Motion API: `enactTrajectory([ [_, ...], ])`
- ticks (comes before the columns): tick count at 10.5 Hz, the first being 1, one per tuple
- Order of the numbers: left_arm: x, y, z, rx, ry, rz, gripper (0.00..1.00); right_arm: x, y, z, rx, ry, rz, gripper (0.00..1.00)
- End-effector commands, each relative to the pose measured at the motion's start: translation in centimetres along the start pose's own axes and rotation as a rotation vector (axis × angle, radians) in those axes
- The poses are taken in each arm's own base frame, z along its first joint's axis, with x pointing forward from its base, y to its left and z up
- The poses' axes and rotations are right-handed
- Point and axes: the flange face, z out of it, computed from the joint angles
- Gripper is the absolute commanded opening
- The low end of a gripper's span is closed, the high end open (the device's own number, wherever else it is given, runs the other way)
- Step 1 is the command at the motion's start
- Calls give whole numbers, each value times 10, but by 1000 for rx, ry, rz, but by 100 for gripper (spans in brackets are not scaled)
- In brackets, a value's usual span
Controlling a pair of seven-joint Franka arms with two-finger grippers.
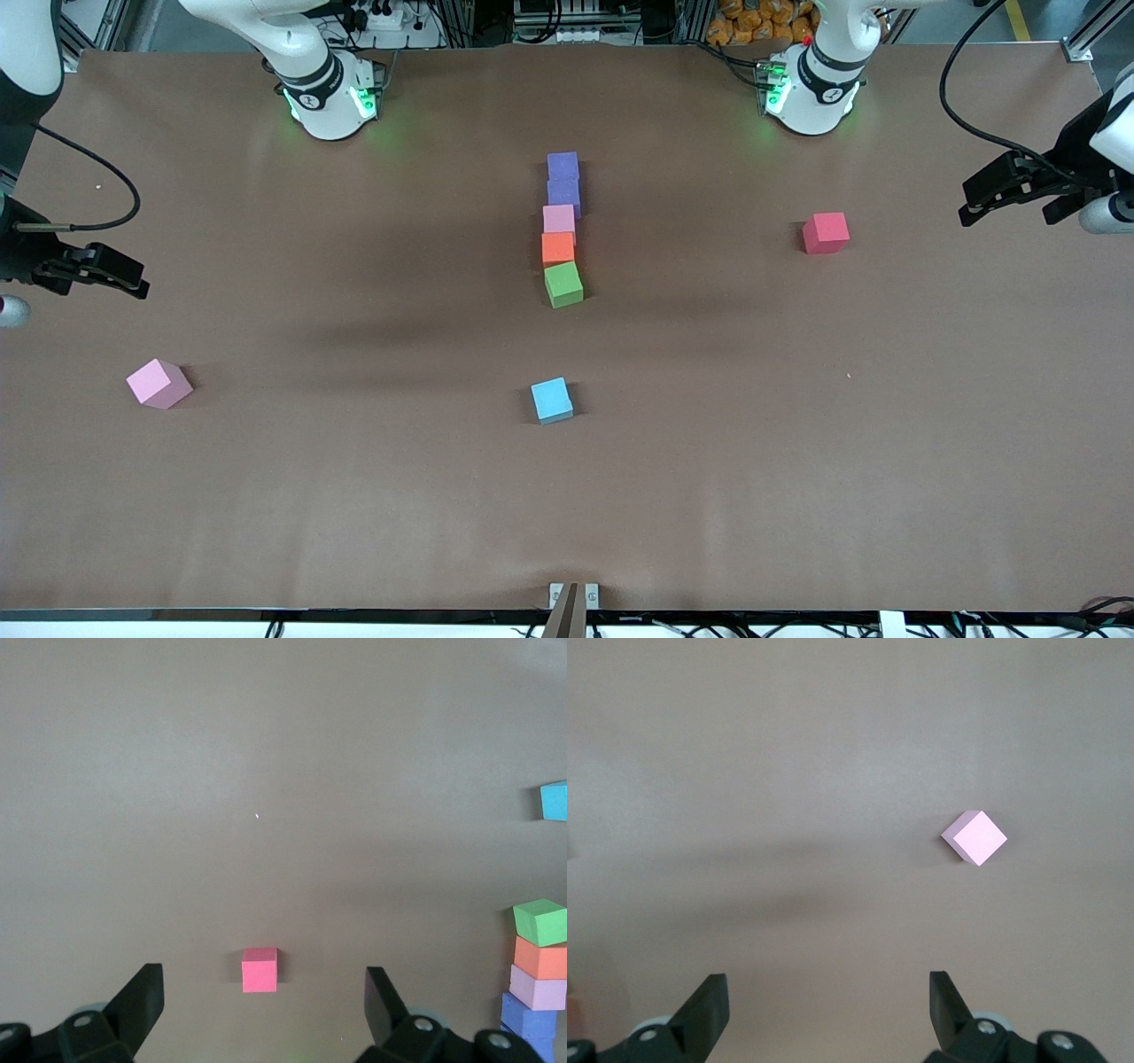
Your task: Arrange blocks into number 1
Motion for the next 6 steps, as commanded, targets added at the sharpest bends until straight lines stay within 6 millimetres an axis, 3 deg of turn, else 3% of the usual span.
enactTrajectory([
  [1,0,0,-5,-26,-10,-12,100,-8,4,-5,-10,-6,8,100],
  [5,0,2,-4,-24,-11,-3,100,-2,5,8,12,-3,19,100],
  [6,0,2,-5,-24,-10,-4,100,1,14,18,20,12,30,100],
])
